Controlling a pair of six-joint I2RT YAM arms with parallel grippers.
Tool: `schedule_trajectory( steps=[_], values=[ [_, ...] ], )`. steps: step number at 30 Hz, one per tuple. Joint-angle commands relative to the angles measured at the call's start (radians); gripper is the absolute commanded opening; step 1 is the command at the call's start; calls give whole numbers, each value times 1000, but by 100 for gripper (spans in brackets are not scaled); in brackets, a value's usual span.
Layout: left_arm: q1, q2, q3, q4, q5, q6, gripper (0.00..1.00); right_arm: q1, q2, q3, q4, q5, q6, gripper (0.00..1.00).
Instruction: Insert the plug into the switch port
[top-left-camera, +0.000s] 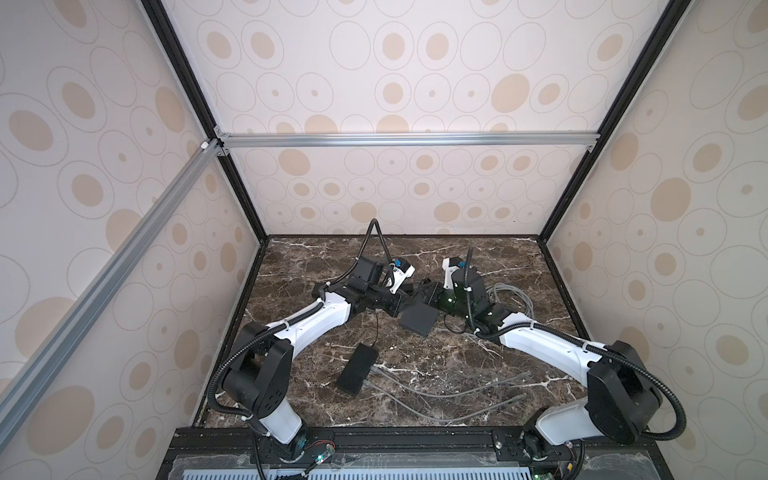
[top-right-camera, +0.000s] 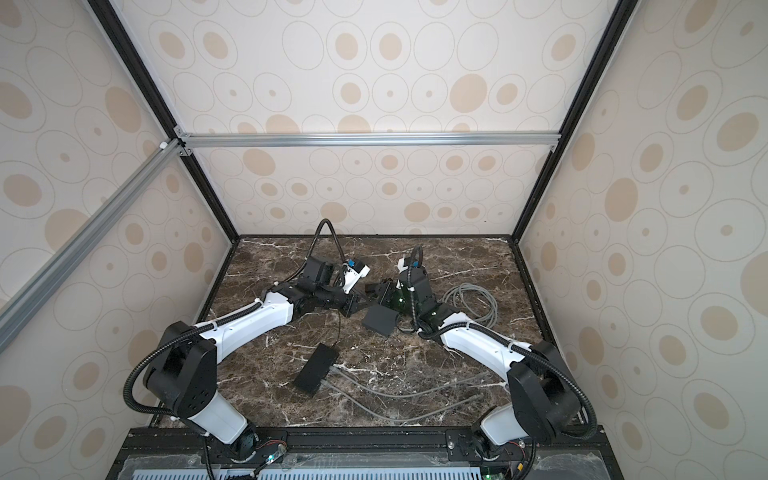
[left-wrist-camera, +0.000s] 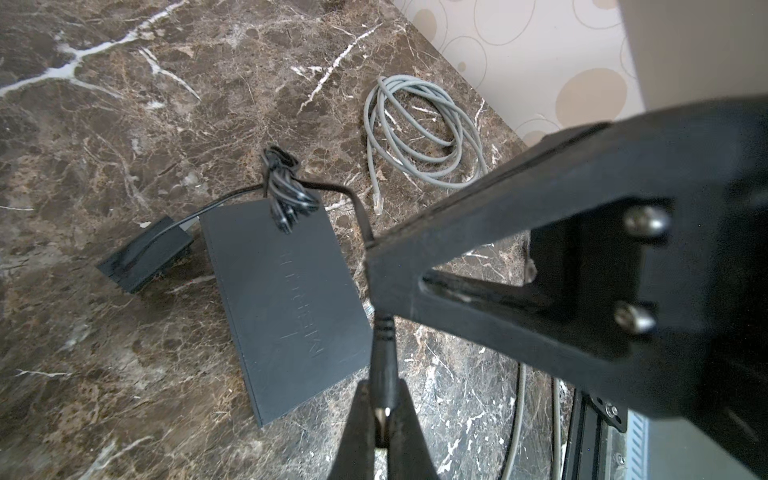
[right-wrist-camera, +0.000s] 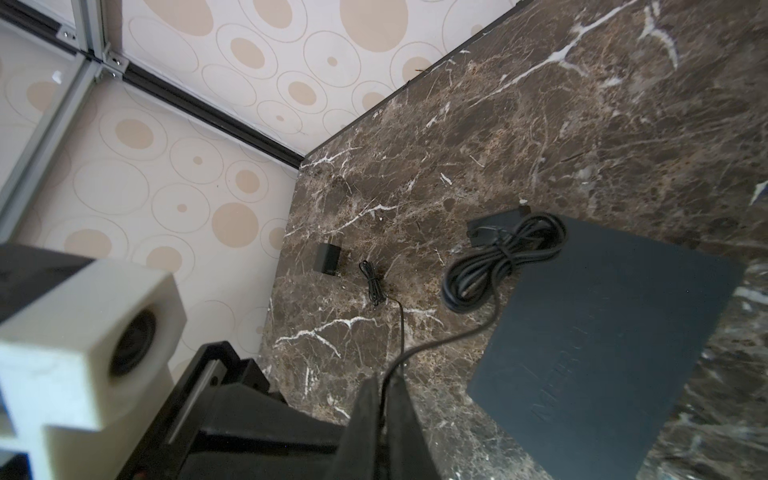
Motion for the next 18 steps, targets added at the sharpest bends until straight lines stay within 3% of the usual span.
schedule_trajectory(
  steps=[1,2,4,7,11,13,18],
  values=[
    [8,-8,49,-24,1,46,0,-1,-61,-7,-35,-40,-120,31],
    [9,-4,53,-34,1,52,0,-3,-79,3,-74,-54,-182,36],
    [8,6,62,-55,-6,67,0,-4,-112,32,-174,-50,-308,37],
    [7,28,82,-96,-9,92,0,-4,-165,71,-322,1,-455,34],
    [8,63,126,-168,8,129,0,-2,-226,63,-343,-31,-731,29],
    [8,69,138,-193,20,146,0,0,-232,59,-347,-70,-914,29],
    [7,77,155,-239,40,178,0,29,-250,28,-440,-212,-1656,30]
  ],
)
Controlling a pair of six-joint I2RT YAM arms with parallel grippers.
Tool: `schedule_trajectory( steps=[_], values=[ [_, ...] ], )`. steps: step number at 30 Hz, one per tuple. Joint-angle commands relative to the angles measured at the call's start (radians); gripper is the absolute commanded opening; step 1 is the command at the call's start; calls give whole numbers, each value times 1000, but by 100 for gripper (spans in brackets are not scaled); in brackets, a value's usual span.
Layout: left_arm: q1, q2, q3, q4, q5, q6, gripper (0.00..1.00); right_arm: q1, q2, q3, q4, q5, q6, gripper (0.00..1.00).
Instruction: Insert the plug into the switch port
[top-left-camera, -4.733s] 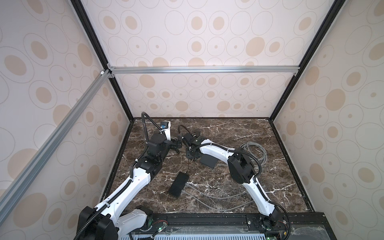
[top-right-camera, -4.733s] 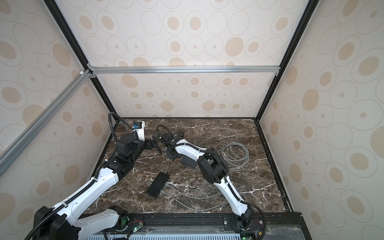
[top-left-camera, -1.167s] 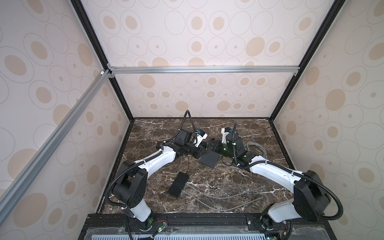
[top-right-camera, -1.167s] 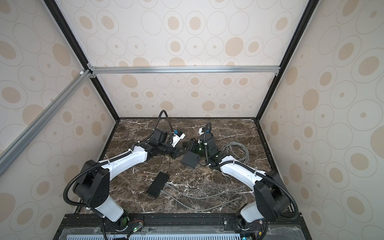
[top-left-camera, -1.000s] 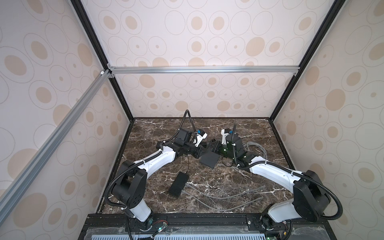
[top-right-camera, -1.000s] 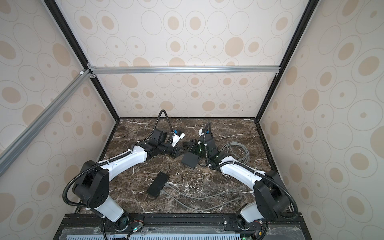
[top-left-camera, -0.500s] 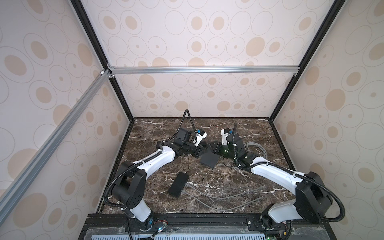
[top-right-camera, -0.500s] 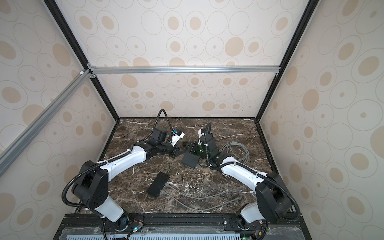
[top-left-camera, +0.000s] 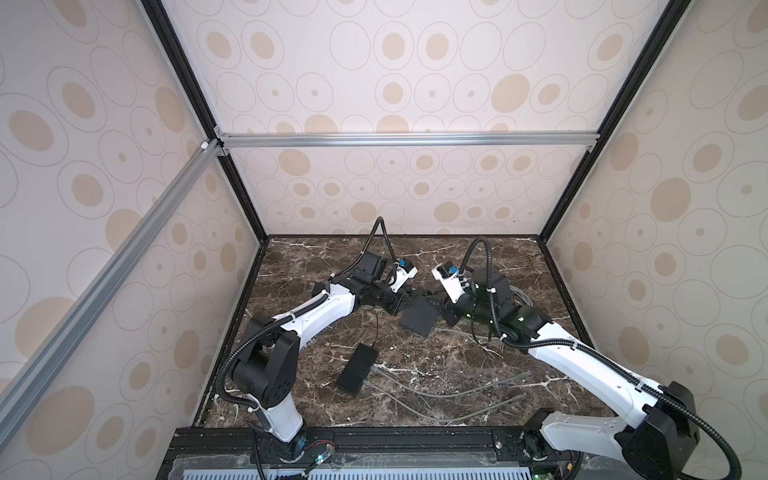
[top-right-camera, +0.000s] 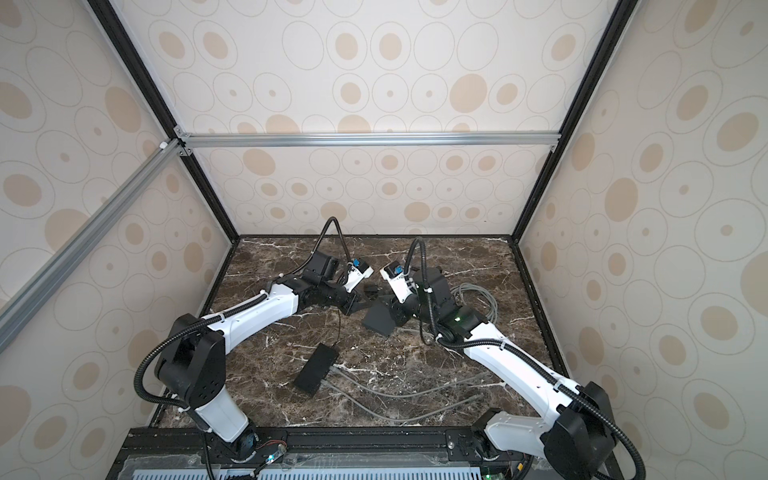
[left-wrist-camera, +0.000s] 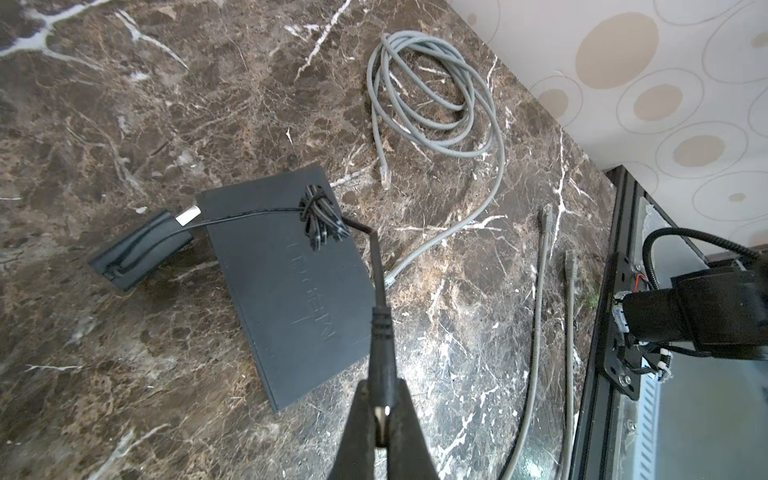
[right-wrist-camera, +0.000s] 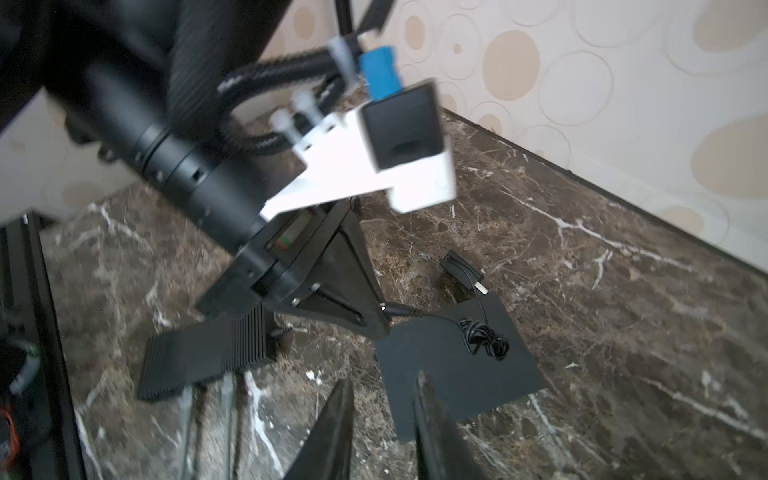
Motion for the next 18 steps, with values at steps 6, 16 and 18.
schedule_trajectory(
  steps=[6,16,18],
  values=[
    [3,10,53,-76,51,78,0,20,20,1,-171,-90,-1020,37],
    [4,13,56,-82,63,82,0,19,172,112,-180,40,-1131,22],
    [4,14,57,-84,62,84,0,20,199,127,-161,68,-1116,22]
  ],
)
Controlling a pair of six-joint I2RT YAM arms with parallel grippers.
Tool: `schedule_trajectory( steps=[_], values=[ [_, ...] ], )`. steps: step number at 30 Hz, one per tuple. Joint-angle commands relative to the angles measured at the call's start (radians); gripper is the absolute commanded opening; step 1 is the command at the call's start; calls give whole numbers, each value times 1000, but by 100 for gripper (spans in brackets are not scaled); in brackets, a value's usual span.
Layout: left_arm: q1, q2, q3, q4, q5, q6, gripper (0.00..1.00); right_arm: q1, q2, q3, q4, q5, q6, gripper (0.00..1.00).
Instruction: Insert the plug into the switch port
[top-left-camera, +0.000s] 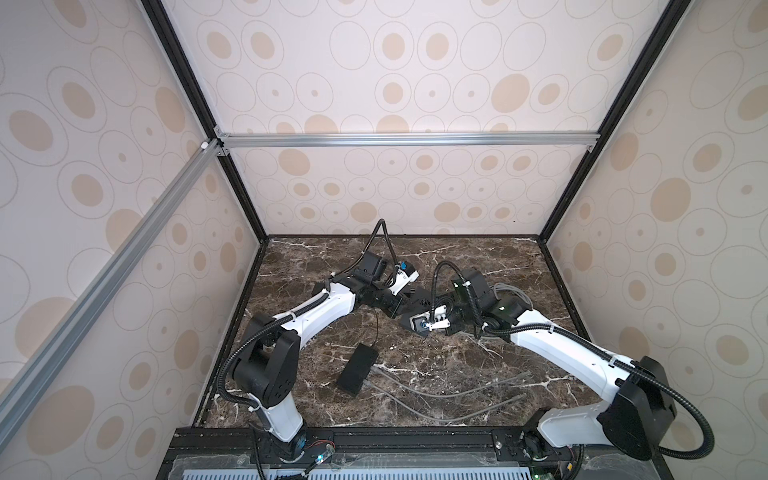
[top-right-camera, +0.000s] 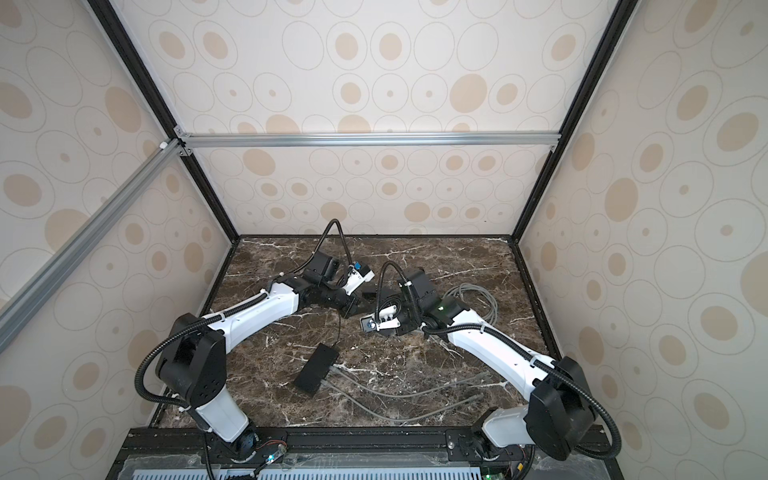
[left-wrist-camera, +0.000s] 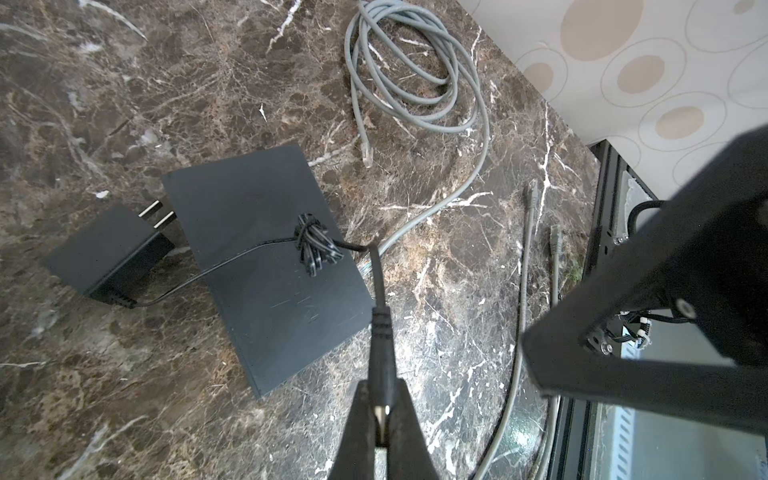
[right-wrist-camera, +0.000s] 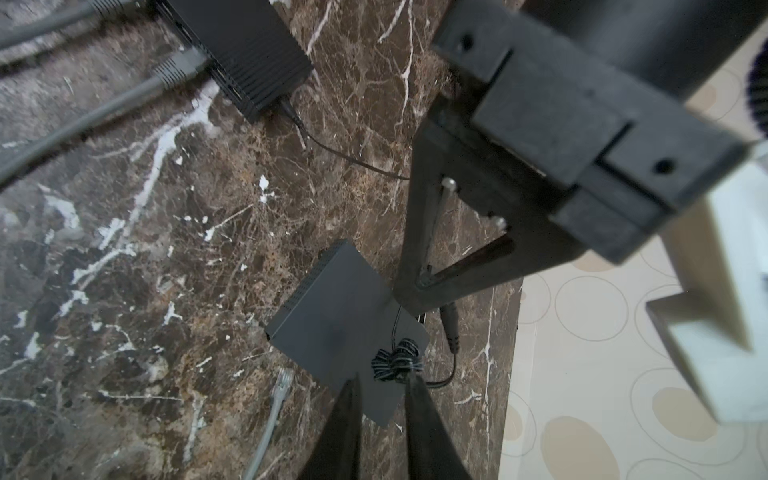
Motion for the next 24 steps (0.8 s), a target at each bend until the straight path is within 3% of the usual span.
schedule_trajectory(
  steps=[1,8,24],
  values=[
    [4,10,44,-26,21,41,0,0,39,43,27,50,-39,22],
    [3,16,47,-30,14,42,0,-1,104,91,58,73,31,24],
    [3,24,52,-38,13,47,0,-6,197,149,46,90,8,21]
  ],
)
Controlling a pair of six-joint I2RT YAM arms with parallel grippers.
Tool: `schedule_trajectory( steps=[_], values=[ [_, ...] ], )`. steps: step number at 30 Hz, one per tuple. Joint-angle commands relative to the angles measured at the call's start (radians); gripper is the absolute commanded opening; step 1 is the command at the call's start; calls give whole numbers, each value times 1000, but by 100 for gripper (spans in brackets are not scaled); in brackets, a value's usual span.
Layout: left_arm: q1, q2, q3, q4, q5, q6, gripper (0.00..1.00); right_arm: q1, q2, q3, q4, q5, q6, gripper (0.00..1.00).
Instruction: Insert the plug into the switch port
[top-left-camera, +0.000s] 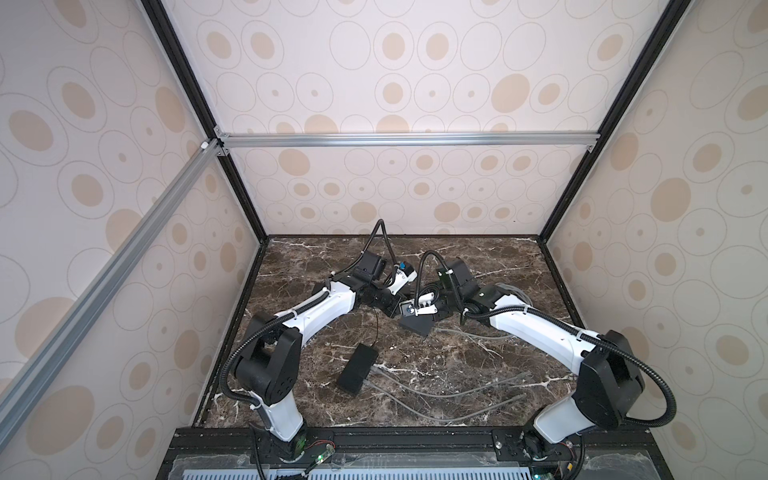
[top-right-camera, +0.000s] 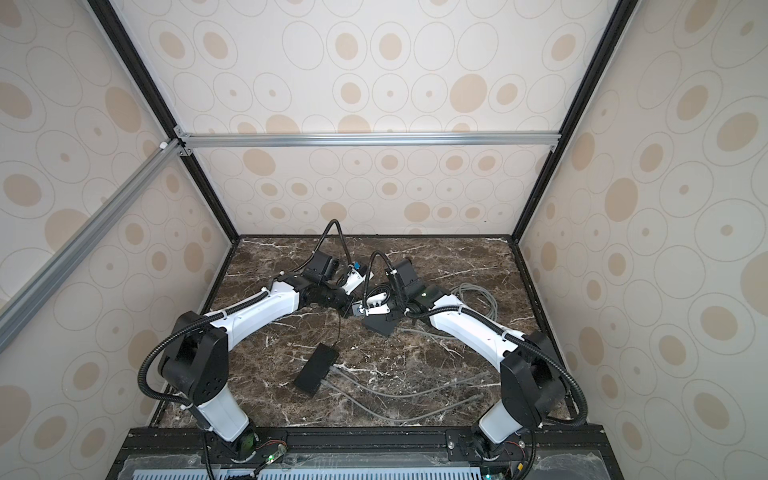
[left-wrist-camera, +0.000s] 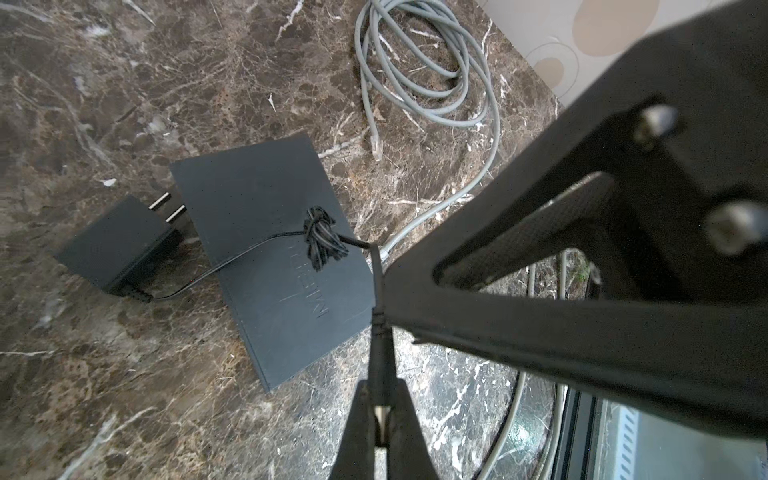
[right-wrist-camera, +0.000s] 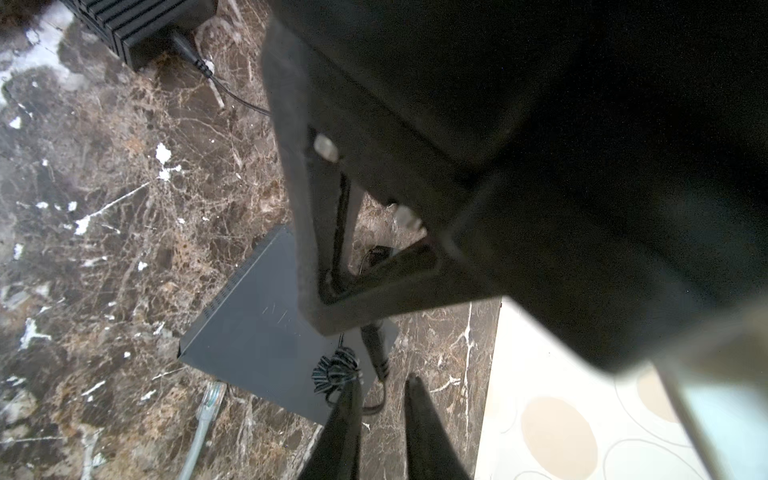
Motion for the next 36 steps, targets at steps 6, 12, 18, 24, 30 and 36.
schedule_trajectory(
  steps=[6,12,18,24,30,36],
  values=[
    [-1,7,42,-24,22,42,0,-7,41,41,-23,-16,-16,20],
    [-2,7,42,-24,24,42,0,-7,41,37,-22,-26,-9,18],
    [-1,-5,37,-12,102,44,0,-7,27,3,18,-33,16,17],
    [-1,-1,39,-20,98,47,0,-6,5,-42,67,-5,25,20],
    [-2,-2,39,-21,99,47,0,-13,-26,-92,97,10,26,19],
    [-2,-1,39,-23,97,50,0,-25,-54,-127,119,6,37,17]
  ],
)
